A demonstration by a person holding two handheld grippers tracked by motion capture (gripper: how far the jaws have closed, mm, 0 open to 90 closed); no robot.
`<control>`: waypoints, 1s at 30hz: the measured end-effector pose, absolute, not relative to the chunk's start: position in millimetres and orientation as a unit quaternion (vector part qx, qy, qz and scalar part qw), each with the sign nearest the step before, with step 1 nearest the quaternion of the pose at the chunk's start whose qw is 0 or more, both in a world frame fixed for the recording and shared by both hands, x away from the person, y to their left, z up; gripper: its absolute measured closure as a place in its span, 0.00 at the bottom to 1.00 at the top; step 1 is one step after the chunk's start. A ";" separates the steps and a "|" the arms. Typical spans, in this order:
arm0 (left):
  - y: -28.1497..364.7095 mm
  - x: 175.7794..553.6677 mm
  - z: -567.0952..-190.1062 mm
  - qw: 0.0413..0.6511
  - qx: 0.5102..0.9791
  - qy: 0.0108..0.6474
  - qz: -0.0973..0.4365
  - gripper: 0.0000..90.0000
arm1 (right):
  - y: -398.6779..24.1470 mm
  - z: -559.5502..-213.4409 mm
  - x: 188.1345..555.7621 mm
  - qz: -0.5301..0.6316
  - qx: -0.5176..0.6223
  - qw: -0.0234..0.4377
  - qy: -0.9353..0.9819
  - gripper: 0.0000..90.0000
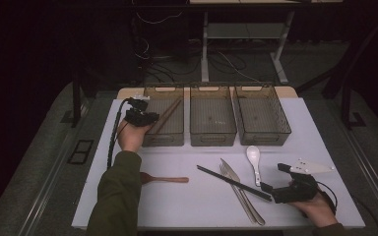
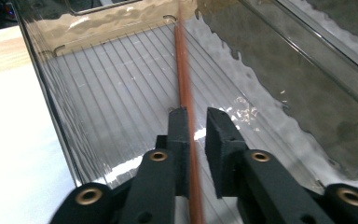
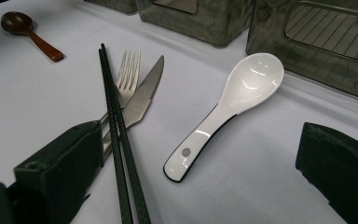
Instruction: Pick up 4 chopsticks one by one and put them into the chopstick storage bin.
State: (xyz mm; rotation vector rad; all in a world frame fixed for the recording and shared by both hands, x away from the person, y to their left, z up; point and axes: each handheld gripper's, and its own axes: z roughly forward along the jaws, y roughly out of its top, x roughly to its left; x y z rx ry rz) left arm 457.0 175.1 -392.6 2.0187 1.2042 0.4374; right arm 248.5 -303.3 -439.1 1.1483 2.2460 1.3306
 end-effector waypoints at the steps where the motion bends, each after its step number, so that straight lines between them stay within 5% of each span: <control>1: 175.1 456.8 -392.1 0.366 0.786 0.467 0.172 0.83 | -303.4 -439.1 248.5 0.461 0.398 0.144 0.779 0.01; 30: 171.6 419.2 -361.4 0.424 0.798 0.397 0.158 0.48 | -302.8 -439.5 248.0 0.460 0.397 0.144 0.781 0.01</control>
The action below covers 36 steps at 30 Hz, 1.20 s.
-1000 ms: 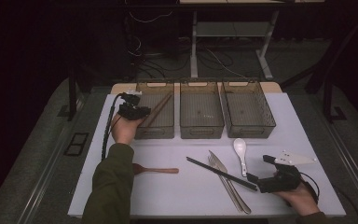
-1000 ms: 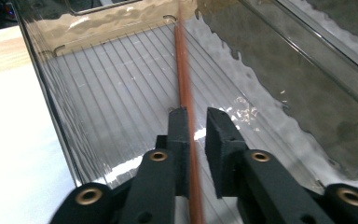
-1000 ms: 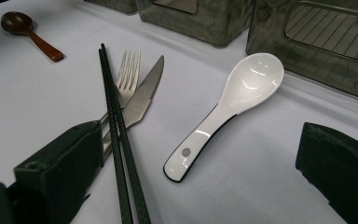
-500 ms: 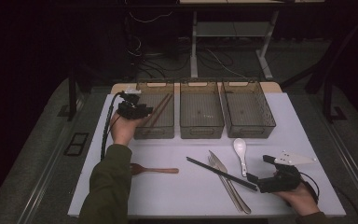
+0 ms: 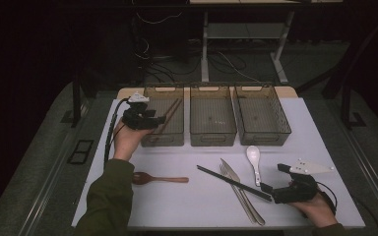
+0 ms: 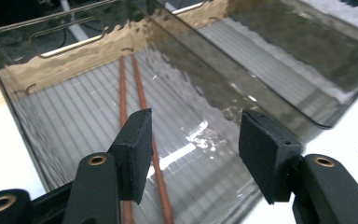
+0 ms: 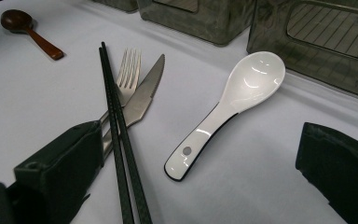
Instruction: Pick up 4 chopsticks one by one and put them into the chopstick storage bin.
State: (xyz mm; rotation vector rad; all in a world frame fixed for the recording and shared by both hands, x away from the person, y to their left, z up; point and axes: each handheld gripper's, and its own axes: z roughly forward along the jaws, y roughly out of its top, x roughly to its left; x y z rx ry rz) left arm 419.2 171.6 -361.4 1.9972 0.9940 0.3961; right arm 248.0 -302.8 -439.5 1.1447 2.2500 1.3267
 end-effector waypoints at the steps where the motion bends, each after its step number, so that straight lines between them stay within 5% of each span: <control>1: 171.6 416.6 -360.8 0.427 0.799 0.394 0.156 0.47 | -302.7 -439.6 247.9 0.460 0.397 0.144 0.781 0.01; 36: 154.5 306.4 -398.5 0.488 0.820 0.281 0.103 0.20 | -302.3 -438.9 247.2 0.457 0.400 0.149 0.780 0.01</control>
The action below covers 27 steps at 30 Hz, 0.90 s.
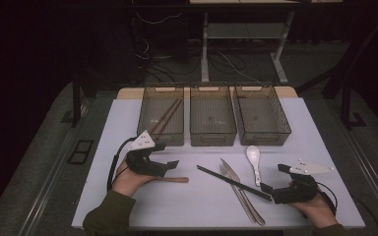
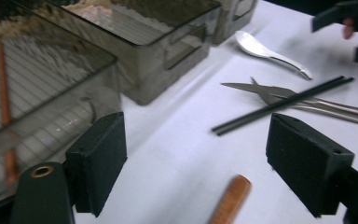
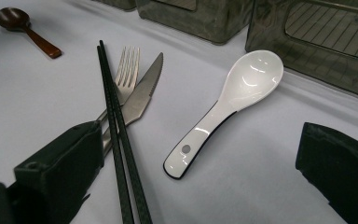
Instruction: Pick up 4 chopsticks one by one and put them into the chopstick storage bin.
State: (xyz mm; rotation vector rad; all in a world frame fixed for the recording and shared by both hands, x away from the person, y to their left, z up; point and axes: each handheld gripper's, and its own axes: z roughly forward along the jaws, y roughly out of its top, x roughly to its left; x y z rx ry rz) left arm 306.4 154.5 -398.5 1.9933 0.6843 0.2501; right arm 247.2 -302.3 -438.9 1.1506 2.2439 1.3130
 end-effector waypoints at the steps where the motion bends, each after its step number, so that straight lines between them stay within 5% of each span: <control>1: 155.6 303.3 -400.1 0.489 0.821 0.277 0.101 0.20 | -301.7 -438.7 247.5 0.456 0.401 0.149 0.780 0.01; 27: 179.0 259.2 -429.3 0.486 0.817 0.293 0.105 0.01 | -299.0 -423.7 248.8 0.446 0.375 0.131 0.802 0.01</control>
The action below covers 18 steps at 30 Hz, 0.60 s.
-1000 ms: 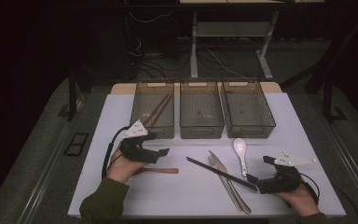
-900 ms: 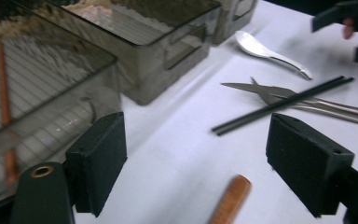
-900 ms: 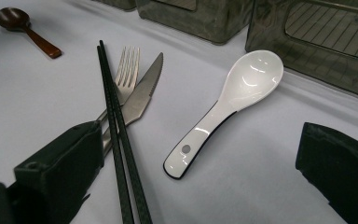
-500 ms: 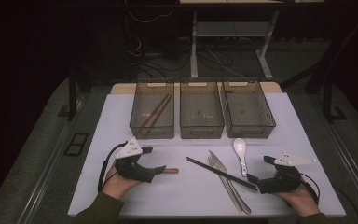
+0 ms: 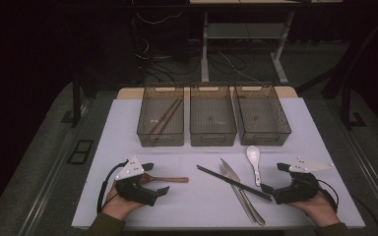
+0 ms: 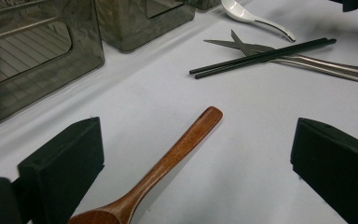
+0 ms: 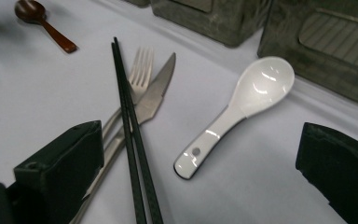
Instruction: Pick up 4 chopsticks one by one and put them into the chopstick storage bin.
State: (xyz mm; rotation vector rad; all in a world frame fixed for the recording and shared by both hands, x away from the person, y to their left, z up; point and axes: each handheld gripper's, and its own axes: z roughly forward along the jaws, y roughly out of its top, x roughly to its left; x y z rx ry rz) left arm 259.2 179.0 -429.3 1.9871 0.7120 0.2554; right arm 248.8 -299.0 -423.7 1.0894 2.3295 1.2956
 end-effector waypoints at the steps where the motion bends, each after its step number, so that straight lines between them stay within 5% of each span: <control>1: 179.1 259.6 -429.5 0.487 0.816 0.294 0.103 0.01 | -297.7 -422.4 249.8 0.448 0.374 0.126 0.802 0.01; 18: 174.7 260.2 -430.5 0.483 0.821 0.287 0.099 0.00 | -281.1 -416.4 260.8 0.448 0.350 0.093 0.818 0.05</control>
